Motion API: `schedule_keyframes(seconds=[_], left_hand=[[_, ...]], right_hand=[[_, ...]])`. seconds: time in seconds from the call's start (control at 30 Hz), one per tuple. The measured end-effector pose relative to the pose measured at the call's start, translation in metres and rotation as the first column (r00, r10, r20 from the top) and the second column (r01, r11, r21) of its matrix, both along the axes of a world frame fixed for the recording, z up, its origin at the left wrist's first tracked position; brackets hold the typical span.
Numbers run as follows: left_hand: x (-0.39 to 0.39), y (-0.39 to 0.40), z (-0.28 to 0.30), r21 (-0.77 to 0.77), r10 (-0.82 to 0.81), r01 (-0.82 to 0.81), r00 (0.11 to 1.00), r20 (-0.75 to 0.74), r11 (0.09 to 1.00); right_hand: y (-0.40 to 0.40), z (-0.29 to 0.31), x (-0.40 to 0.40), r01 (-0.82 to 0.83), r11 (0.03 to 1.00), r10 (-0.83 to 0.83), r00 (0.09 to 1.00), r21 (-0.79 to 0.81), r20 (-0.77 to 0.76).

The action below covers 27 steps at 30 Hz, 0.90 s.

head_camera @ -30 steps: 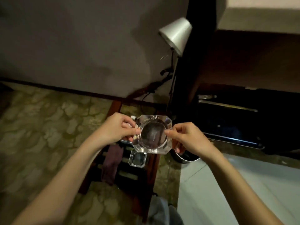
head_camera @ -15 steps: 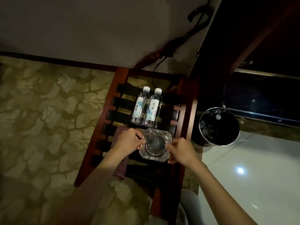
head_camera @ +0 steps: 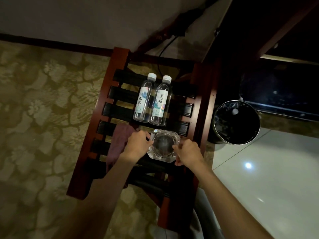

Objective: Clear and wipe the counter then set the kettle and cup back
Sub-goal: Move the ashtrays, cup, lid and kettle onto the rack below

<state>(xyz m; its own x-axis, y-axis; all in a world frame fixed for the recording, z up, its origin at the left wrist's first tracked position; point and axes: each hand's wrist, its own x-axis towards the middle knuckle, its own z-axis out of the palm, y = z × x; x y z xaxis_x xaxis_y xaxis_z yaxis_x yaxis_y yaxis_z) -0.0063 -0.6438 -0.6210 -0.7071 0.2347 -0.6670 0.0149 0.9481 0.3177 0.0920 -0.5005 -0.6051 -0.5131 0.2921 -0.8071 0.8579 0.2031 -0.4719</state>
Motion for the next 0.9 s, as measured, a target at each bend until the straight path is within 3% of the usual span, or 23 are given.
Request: schedule_keyframes(seconds=[0.33,0.67,0.9], left_hand=[[-0.003,-0.008,0.013,-0.012,-0.030,0.031,0.996,0.083,0.999],[-0.004,-0.010,0.026,-0.069,-0.025,0.025,1.000,0.005,0.997],[-0.012,0.007,0.115,-0.139,-0.261,0.252,0.964,-0.053,0.958]], right_hand=[[0.005,0.017,0.002,-0.165,0.973,0.166,0.986,0.162,0.006],[0.004,0.036,0.010,-0.291,0.939,0.297,0.955,0.184,-0.007],[0.026,0.120,0.008,-0.438,0.797,0.499,0.866,0.416,-0.045]])
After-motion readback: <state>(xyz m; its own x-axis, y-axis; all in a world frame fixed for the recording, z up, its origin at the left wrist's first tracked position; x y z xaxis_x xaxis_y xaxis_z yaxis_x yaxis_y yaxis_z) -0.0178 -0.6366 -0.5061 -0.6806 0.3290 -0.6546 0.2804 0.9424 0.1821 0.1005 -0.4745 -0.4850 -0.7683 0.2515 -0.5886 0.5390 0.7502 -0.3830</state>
